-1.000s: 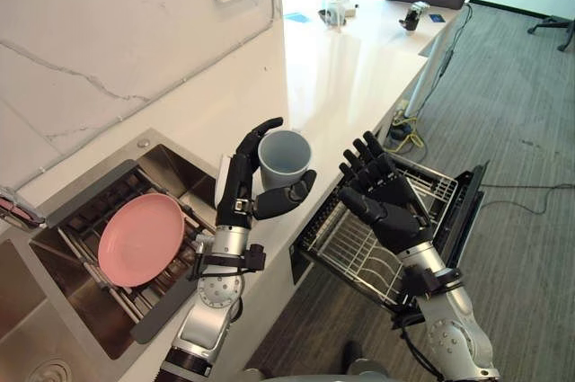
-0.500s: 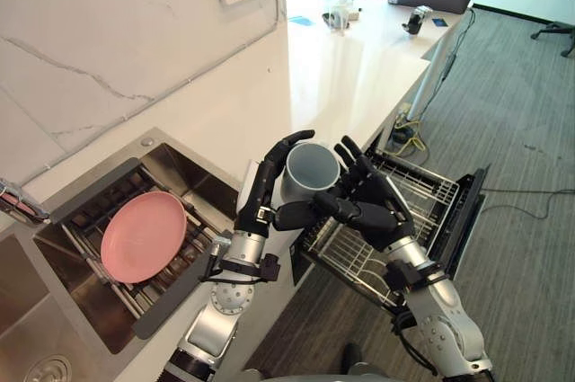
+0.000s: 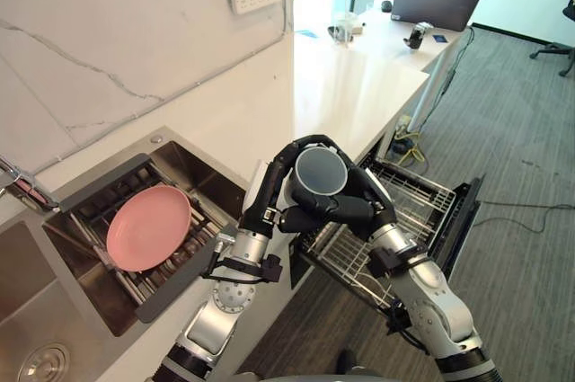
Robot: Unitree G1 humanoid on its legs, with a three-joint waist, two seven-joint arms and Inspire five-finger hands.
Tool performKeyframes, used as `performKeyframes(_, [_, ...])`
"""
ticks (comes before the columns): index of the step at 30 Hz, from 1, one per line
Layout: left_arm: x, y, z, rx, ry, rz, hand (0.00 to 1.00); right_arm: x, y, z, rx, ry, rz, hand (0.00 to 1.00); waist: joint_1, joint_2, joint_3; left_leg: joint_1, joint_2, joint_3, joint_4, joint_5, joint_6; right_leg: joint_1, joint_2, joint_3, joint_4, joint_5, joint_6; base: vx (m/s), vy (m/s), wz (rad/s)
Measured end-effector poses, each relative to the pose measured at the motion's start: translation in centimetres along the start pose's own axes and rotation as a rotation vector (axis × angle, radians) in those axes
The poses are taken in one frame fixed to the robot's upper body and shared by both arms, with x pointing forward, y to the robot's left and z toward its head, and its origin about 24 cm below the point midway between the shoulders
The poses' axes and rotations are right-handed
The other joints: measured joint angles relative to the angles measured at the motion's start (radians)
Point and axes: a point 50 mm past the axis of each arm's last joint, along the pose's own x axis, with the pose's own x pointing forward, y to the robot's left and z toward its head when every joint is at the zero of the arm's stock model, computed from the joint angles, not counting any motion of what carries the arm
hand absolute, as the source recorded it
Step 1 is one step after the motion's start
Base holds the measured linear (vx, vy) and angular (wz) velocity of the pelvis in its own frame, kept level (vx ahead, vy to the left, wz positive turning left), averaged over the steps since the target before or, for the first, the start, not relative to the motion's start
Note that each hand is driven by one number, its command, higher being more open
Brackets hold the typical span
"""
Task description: Walk over to the sink, pick up the cup, carry it to the dishwasher, place the cup inside the dishwasher, then close the dishwasher door
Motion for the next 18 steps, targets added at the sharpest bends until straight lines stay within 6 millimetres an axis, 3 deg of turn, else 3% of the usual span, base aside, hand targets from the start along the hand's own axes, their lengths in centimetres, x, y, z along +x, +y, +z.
performKeyframes(3, [0.00, 0.03, -0.10, 0.004, 0.010, 0.002, 0.00, 0.23, -0.01, -0.04, -0.005, 0.011, -0.018, 1.00, 0.000, 0.000, 0.000, 0.000, 0.001, -0.002, -0.006, 0.007, -0.001, -0.002, 0.002, -0.003, 0.000, 0.001, -0.001, -0.02, 0.003, 0.02])
performKeyframes(4, [0.00, 0.04, -0.15, 0.005, 0.015, 0.002, 0.00, 0.30, -0.02, -0.04, -0.014, 0.015, -0.025, 0.00, 0.000, 0.000, 0.000, 0.000, 0.001, -0.002, -0.006, 0.008, -0.001, -0.002, 0.002, -0.004, 0.000, 0.001, -0.001, 0.00, 0.000, 0.00])
performKeyframes(18, [0.03, 0.04, -0.30, 0.015, 0.032, 0.023, 0.00, 0.82, 0.16, -0.24, -0.063, 0.036, -0.074, 0.00, 0.006, -0.008, -0.006, -0.001, 0.000, -0.008, -0.006, 0.012, -0.001, -0.002, 0.001, -0.010, 0.000, 0.002, -0.003, 0.00, 0.003, 0.00])
